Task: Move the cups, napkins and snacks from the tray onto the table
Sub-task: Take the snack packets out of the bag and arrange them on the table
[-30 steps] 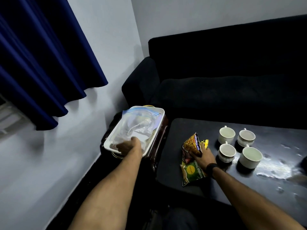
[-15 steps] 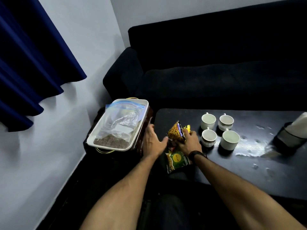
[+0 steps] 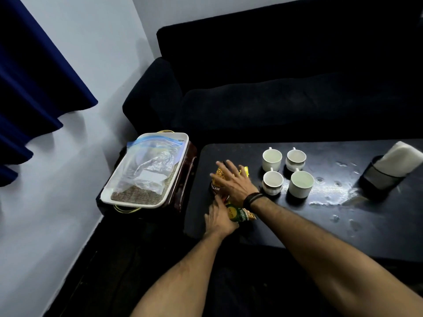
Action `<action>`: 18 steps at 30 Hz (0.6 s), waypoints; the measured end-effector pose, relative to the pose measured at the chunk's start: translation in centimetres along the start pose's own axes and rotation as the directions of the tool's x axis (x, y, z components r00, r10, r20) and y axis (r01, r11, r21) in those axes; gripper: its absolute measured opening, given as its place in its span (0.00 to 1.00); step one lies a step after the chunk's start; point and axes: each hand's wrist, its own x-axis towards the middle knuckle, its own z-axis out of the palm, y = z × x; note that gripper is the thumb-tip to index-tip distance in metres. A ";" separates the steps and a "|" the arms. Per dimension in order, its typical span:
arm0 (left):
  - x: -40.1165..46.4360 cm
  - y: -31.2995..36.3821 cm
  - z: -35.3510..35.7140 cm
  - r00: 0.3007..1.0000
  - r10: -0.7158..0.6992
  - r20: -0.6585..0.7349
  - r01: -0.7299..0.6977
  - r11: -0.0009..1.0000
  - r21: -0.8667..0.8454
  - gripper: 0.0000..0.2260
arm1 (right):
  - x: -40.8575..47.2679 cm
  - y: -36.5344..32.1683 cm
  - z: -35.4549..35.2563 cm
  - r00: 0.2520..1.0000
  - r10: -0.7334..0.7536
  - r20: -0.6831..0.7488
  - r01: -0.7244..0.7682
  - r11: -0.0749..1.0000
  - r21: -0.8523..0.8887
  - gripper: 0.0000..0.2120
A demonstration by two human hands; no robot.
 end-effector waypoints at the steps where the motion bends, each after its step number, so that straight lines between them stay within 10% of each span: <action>1: 0.0 -0.2 0.1 0.999 -0.009 -0.034 0.009 1.000 0.023 0.48 | 0.3 -0.3 0.0 0.998 -0.023 0.063 0.025 0.999 -0.022 0.31; 5: 0.2 -1.6 -0.5 0.994 -0.036 -0.101 0.041 0.998 0.049 0.35 | 0.5 -0.7 0.2 0.975 0.090 0.204 -0.098 0.995 0.033 0.29; 18: 0.3 -6.7 -2.5 0.959 -0.145 -0.243 0.137 0.989 -0.050 0.28 | -2.4 1.6 1.4 0.986 0.162 0.045 -0.167 0.970 0.174 0.31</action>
